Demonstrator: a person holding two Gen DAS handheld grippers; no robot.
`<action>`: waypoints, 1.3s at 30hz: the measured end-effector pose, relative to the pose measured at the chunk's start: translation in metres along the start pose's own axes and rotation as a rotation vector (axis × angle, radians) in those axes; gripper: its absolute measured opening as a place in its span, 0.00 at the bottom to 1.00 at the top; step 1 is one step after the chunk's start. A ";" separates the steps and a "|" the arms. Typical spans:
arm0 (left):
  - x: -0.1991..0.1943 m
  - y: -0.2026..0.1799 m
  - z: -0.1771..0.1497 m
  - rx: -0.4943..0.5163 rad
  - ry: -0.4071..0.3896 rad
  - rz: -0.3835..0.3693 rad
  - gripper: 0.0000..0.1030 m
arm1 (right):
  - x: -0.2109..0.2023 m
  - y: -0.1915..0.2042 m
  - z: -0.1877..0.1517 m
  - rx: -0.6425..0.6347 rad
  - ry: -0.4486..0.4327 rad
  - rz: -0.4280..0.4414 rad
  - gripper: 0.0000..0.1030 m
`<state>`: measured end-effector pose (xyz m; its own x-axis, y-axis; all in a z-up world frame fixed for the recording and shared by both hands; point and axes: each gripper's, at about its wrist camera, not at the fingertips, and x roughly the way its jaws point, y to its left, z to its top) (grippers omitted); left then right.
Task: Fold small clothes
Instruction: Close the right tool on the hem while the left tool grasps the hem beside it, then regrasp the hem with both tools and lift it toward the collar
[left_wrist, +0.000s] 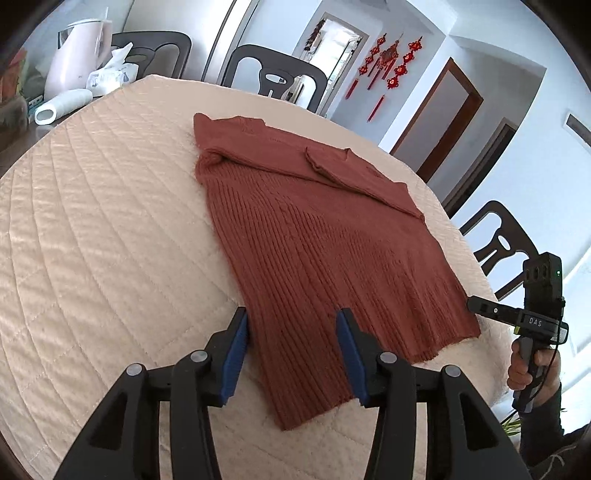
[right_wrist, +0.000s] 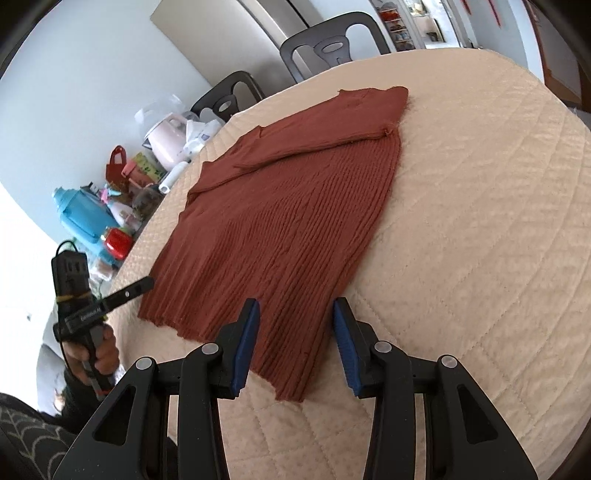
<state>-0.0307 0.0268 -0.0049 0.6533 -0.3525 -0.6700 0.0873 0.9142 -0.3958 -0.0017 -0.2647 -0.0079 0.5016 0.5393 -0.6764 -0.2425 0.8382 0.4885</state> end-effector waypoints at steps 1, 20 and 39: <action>0.001 0.000 0.002 -0.004 -0.001 0.002 0.48 | 0.001 0.000 0.001 0.005 0.000 0.001 0.40; -0.016 0.032 -0.005 -0.051 -0.009 0.043 0.07 | -0.016 -0.016 -0.017 0.045 -0.014 -0.044 0.06; -0.020 0.032 0.002 -0.037 -0.034 -0.008 0.07 | -0.018 -0.007 -0.013 -0.005 0.007 -0.057 0.07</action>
<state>-0.0397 0.0633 -0.0025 0.6781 -0.3522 -0.6451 0.0655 0.9032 -0.4243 -0.0196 -0.2799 -0.0061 0.5093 0.4910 -0.7067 -0.2173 0.8680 0.4464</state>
